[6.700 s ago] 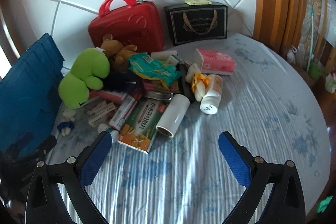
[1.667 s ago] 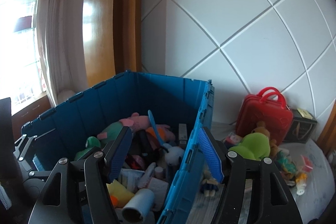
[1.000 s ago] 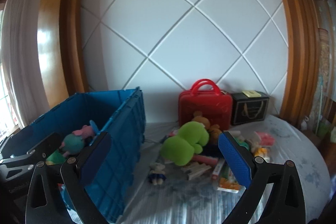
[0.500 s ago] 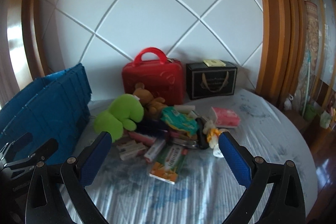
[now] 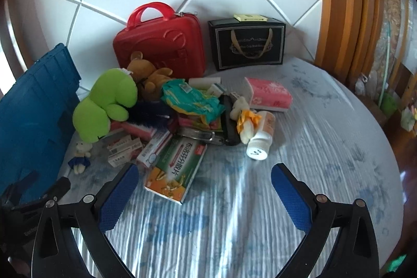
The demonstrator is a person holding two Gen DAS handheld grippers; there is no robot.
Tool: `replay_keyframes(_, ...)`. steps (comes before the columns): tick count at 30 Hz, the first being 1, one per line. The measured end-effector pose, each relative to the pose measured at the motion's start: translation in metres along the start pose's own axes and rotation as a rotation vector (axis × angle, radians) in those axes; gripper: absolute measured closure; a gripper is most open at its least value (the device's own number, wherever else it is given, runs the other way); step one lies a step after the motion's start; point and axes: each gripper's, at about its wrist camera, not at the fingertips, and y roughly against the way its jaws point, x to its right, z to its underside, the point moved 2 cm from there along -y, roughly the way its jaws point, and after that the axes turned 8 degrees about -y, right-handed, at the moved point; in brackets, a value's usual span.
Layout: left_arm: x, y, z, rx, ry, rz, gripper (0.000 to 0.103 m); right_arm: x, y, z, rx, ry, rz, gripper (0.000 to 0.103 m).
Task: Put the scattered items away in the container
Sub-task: 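Withdraw both tools from the crate back toward the pile, then grasp a white medicine box with the left tool while the right tool grasps the green-orange medicine box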
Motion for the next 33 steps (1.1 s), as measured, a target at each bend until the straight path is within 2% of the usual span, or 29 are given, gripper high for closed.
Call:
replay_keyframes(5,-0.013,-0.042,0.005,-0.015,-0.063,0.043,0.000,-0.010,-0.031,0.024,-0.043,-0.050,0.041,0.000)
replay_keyframes(9,-0.024,-0.096,0.010,-0.015,-0.134,0.081,0.001,-0.024,-0.064,0.054,-0.054,-0.115,0.093,0.000)
replay_keyframes(13,-0.025,-0.147,0.013,-0.032,-0.181,0.139,0.016,-0.037,-0.105,0.080,-0.062,-0.202,0.146,0.000)
replay_keyframes(15,-0.023,-0.169,0.013,-0.036,-0.204,0.149,0.017,-0.042,-0.118,0.087,-0.060,-0.227,0.169,0.000)
replay_keyframes(19,-0.019,-0.196,0.011,-0.052,-0.228,0.180,0.017,-0.048,-0.144,0.095,-0.070,-0.255,0.202,0.000)
replay_keyframes(21,-0.016,-0.208,0.010,-0.097,-0.229,0.219,0.017,-0.051,-0.156,0.097,-0.076,-0.260,0.212,0.000)
replay_keyframes(26,-0.002,-0.214,0.003,-0.099,-0.273,0.241,0.018,-0.058,-0.178,0.096,-0.084,-0.255,0.215,0.000)
replay_keyframes(29,-0.001,-0.214,0.002,-0.099,-0.268,0.241,0.022,-0.058,-0.187,0.093,-0.101,-0.247,0.197,0.000)
replay_keyframes(31,0.004,-0.210,0.003,-0.086,-0.285,0.260,0.042,-0.058,-0.190,0.094,-0.112,-0.213,0.212,0.000)
replay_keyframes(32,0.008,-0.207,0.004,-0.086,-0.291,0.261,0.047,-0.057,-0.190,0.095,-0.118,-0.192,0.229,0.000)
replay_keyframes(33,0.011,-0.205,0.005,-0.088,-0.296,0.272,0.058,-0.054,-0.189,0.098,-0.119,-0.166,0.274,0.000)
